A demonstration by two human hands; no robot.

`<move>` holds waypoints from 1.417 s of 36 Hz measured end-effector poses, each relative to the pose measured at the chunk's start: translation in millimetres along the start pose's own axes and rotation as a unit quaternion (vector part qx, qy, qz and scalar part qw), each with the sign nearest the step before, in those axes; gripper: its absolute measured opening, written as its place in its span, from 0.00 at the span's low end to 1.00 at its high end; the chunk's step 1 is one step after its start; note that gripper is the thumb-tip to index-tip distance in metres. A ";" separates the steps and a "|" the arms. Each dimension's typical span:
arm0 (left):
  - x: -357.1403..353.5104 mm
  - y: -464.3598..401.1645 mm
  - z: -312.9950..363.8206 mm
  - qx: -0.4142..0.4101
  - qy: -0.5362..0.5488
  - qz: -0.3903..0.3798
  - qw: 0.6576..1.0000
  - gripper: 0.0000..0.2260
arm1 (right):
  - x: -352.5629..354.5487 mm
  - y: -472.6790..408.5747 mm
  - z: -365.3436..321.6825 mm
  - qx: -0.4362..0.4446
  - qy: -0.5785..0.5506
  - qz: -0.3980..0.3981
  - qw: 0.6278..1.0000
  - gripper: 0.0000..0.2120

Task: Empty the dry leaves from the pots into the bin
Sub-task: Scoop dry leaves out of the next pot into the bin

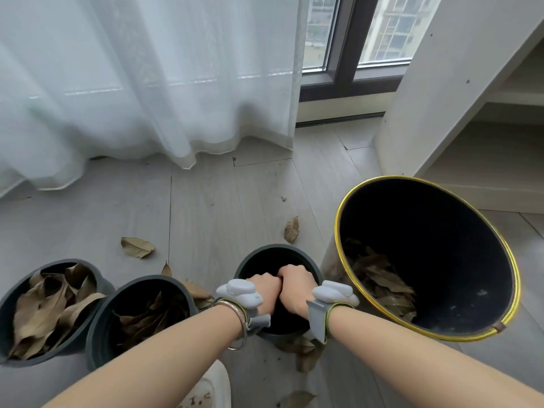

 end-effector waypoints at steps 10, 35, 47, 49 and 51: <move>33.1 44.5 0.0 -0.068 0.228 0.013 0.971 0.19 | 39.2 47.6 4.8 0.048 -0.107 0.060 0.991 0.20; 119.4 84.6 118.4 -0.198 0.140 0.217 0.946 0.21 | 138.0 122.3 131.7 -0.020 -0.494 0.119 0.861 0.21; 89.8 50.5 150.1 -0.181 0.018 0.176 0.967 0.21 | 116.8 99.5 159.3 -0.069 -0.286 0.069 0.953 0.12; 90.5 50.5 145.8 -0.189 0.028 0.179 0.965 0.22 | 114.8 95.7 162.5 -0.065 -0.278 0.070 0.956 0.14; 94.2 53.7 136.5 -0.209 0.050 0.191 0.958 0.21 | 112.1 89.7 166.9 -0.070 -0.281 0.067 0.955 0.16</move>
Point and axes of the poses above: each hand's wrist, its own y-axis away from the middle knuckle, its own x-axis out of the back of the hand, z = x × y, the point moved 3 cm from there along -y, towards the middle knuckle, and after that the axes turned 1 degree about z, right-handed, at the moved point
